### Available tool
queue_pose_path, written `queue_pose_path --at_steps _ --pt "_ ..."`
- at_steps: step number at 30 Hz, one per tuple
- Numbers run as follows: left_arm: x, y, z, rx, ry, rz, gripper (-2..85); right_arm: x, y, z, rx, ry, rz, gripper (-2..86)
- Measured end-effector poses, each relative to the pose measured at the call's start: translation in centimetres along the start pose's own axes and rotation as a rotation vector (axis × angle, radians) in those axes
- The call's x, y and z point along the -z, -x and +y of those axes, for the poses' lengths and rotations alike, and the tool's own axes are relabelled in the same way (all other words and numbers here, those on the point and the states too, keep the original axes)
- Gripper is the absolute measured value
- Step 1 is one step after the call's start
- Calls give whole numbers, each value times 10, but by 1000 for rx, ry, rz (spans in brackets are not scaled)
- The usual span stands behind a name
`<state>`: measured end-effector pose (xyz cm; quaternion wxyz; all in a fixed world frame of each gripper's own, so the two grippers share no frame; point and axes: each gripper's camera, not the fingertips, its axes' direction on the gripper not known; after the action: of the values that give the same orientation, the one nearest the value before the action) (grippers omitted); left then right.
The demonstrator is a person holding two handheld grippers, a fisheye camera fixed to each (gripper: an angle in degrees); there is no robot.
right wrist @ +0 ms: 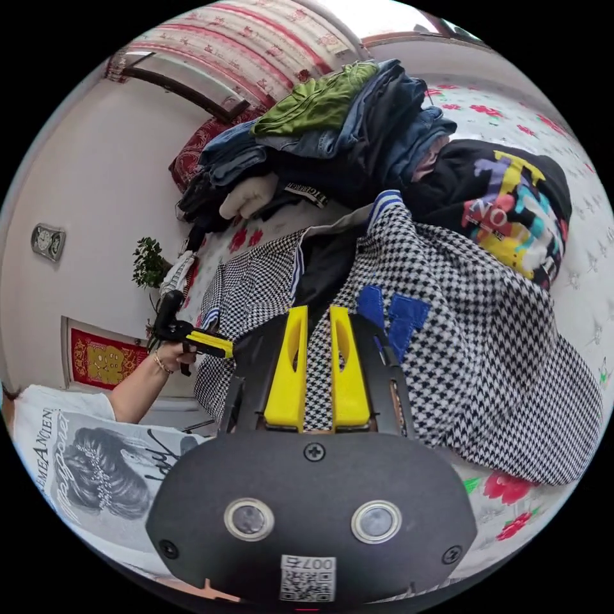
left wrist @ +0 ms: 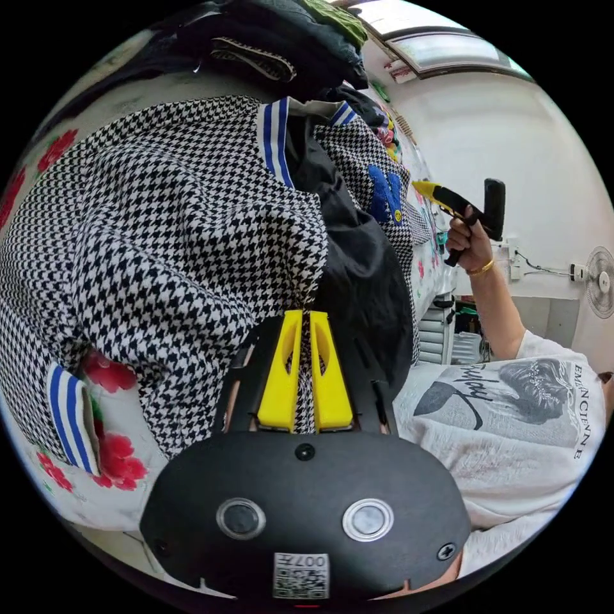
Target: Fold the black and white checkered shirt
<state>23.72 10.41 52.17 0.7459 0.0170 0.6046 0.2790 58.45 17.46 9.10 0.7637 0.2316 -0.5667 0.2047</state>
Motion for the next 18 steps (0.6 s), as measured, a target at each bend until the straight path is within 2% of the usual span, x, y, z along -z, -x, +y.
queue_pose_path --at_steps 4,7,9,10,12,15,18 --pt "50 4 20 40 -145 51 -3 47 -53 117 -126 7 169 85" --pt "86 2 31 113 -242 -182 -1 69 -81 195 -232 64 225 87" --pt "100 9 42 310 -338 -395 4 74 -87 232 -267 89 212 89" --pt "101 8 46 355 -371 -441 6 73 -86 251 -275 102 198 90" --pt "96 -18 56 443 -443 -652 20 69 -81 275 -271 131 170 93" --pt "67 -88 62 365 -478 -944 2 65 -68 305 -239 148 134 98" --pt "23 -154 71 197 -484 -1034 -7 69 -54 327 -187 137 126 100"
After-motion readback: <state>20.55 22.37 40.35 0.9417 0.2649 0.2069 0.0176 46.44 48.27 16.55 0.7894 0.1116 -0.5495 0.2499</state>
